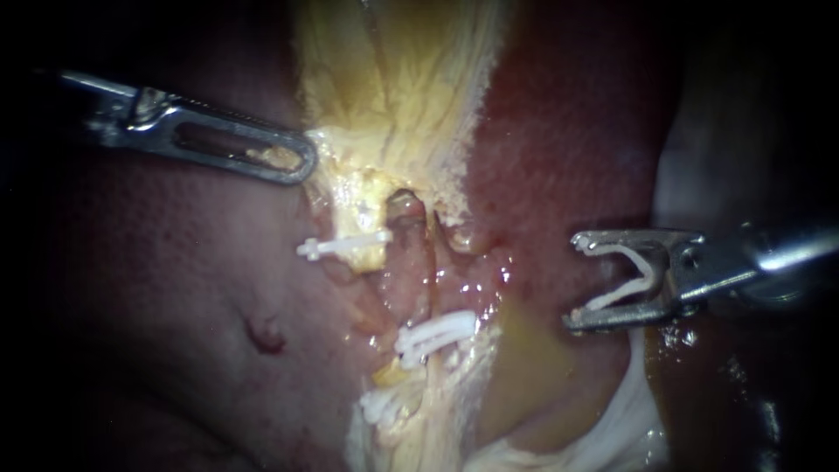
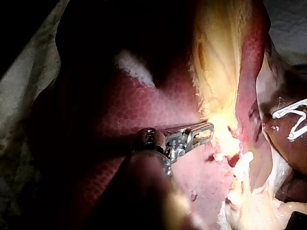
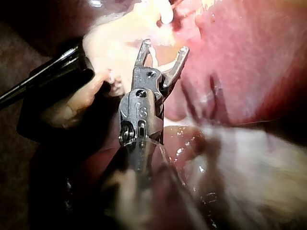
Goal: Clipping third clip right tube
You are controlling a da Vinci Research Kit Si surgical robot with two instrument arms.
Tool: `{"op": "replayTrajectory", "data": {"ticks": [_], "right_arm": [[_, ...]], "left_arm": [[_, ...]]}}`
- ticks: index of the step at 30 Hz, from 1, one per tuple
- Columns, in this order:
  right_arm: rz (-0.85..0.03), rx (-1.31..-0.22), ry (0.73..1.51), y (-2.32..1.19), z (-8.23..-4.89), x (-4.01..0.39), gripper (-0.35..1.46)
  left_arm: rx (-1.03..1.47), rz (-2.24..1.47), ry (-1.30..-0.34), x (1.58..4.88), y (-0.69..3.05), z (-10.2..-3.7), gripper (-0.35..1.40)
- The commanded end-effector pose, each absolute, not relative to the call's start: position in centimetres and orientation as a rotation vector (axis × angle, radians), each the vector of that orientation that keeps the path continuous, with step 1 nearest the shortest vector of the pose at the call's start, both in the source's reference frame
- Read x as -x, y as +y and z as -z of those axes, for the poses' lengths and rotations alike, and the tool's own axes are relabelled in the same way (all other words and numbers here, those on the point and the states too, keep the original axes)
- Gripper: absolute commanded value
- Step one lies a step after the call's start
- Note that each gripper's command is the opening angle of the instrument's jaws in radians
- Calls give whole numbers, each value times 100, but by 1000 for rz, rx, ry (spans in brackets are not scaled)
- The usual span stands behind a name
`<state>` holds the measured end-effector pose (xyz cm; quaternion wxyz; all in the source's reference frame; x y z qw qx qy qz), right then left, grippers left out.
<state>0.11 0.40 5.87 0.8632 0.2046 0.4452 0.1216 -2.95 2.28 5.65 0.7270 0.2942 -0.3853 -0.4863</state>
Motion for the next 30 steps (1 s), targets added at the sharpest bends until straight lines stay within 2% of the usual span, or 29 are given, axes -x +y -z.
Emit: {"op": "replayTrajectory", "data": {"ticks": [1, 5, 12, 15, 23, 30], "right_arm": [[-255, -429, 934, 40, -587, -12, 50], [-250, -448, 956, 41, -587, -18, 50], [-326, -602, 1037, 46, -594, -44, 50], [-330, -647, 1056, 51, -601, -58, 49], [-414, -768, 1096, 63, -631, -87, 48], [-454, -809, 1147, 74, -661, -108, 46]], "left_arm": [[-647, 1074, -852, 295, 228, -565, -35], [-647, 1075, -852, 295, 228, -564, -35], [-647, 1075, -852, 293, 227, -563, -35], [-646, 1075, -852, 293, 226, -563, -35], [-646, 1075, -852, 293, 226, -564, -35], [-645, 1075, -852, 293, 225, -564, -35]]}}
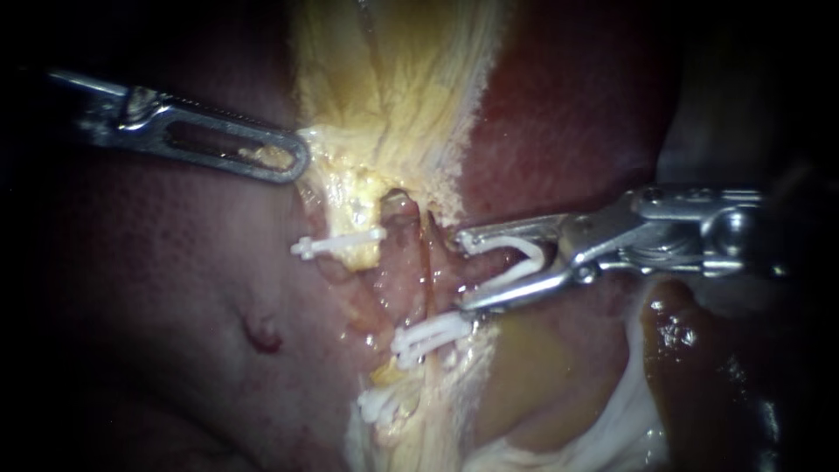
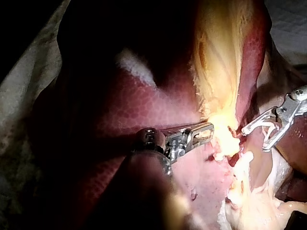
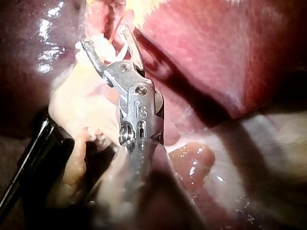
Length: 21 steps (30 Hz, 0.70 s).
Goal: Clipping third clip right tube
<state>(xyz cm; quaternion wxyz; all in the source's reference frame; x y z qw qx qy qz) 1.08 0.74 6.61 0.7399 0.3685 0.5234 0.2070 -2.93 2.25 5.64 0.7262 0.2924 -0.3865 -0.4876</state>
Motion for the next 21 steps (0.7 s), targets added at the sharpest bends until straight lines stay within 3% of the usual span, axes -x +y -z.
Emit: {"op": "replayTrajectory", "data": {"ticks": [1, 21], "right_arm": [[-461, -809, 1145, 75, -666, -110, 46], [-488, -779, 1156, 77, -692, -146, 48]], "left_arm": [[-645, 1075, -852, 293, 225, -564, -35], [-644, 1075, -852, 294, 224, -565, -35]]}}
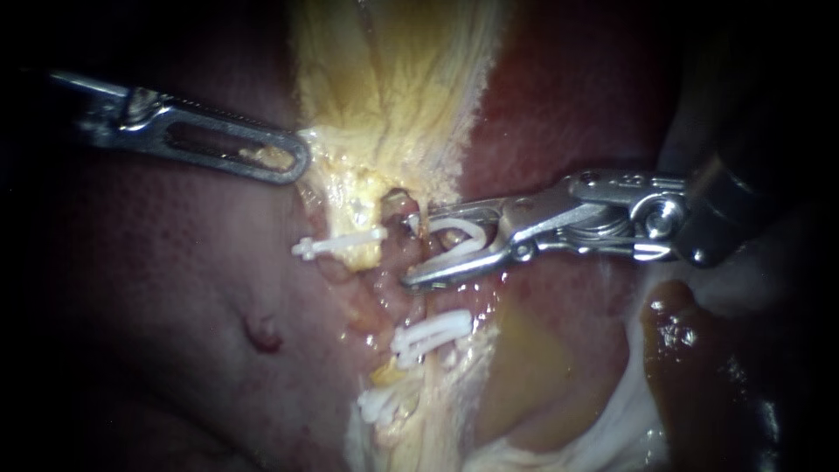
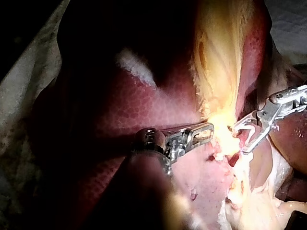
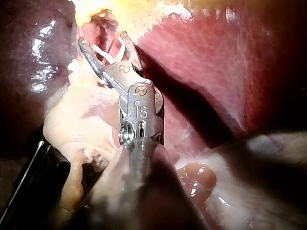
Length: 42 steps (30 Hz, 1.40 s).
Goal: Clipping third clip right tube
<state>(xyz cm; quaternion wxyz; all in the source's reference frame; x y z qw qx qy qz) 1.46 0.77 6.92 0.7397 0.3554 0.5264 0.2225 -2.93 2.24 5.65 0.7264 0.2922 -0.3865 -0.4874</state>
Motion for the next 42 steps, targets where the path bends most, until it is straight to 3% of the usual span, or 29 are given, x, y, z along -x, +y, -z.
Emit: {"op": "replayTrajectory", "data": {"ticks": [1, 13, 34, 42], "right_arm": [[-494, -782, 1157, 77, -693, -147, 48], [-523, -846, 1247, 76, -689, -150, 49], [-475, -1071, 1431, 67, -633, -151, 48], [-517, -1101, 1427, 75, -637, -146, 43]], "left_arm": [[-644, 1075, -852, 293, 224, -565, -35], [-645, 1074, -852, 293, 224, -565, -35], [-645, 1073, -852, 291, 225, -567, -35], [-646, 1073, -852, 291, 226, -567, -35]]}}
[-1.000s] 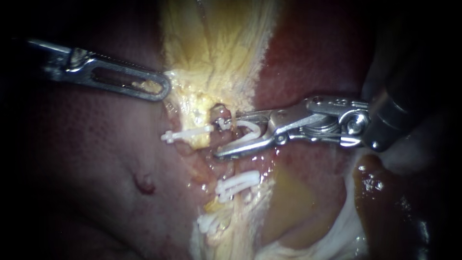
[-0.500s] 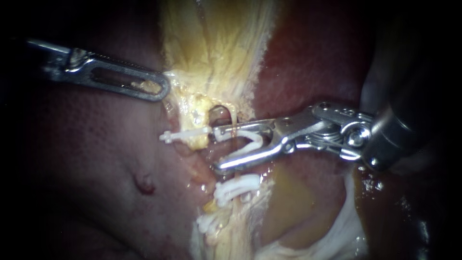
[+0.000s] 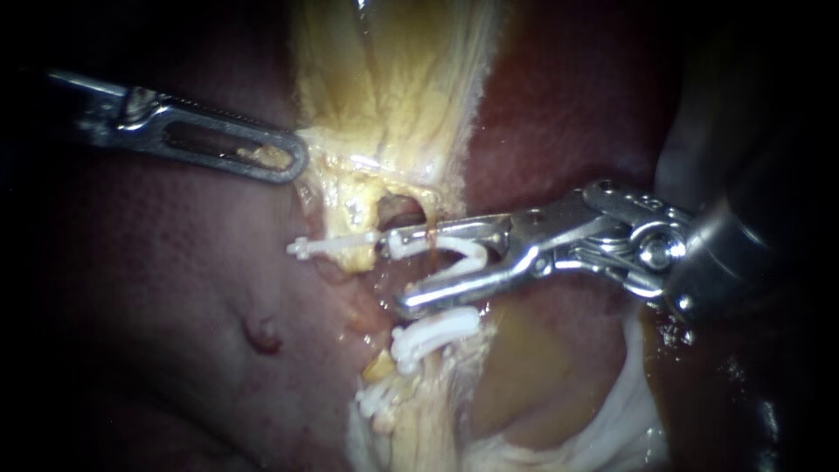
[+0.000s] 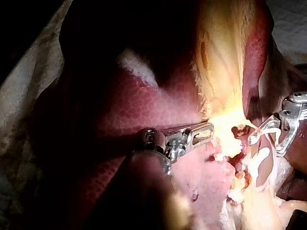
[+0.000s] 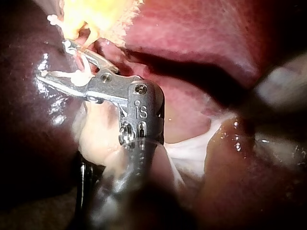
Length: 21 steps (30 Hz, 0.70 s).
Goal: Clipping third clip right tube
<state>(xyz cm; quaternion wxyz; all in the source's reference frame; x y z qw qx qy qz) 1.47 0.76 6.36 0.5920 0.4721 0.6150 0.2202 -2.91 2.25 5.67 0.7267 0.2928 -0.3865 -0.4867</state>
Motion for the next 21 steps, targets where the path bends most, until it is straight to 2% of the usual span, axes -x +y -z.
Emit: {"op": "replayTrajectory", "data": {"ticks": [1, 9, 21], "right_arm": [[-524, -1093, 1427, 76, -640, -146, 42], [-587, -1111, 1405, 81, -652, -134, 24], [-606, -1120, 1398, 82, -653, -131, -10]], "left_arm": [[-645, 1073, -852, 291, 226, -567, -35], [-645, 1073, -852, 291, 226, -567, -35], [-645, 1073, -852, 291, 226, -568, -35]]}}
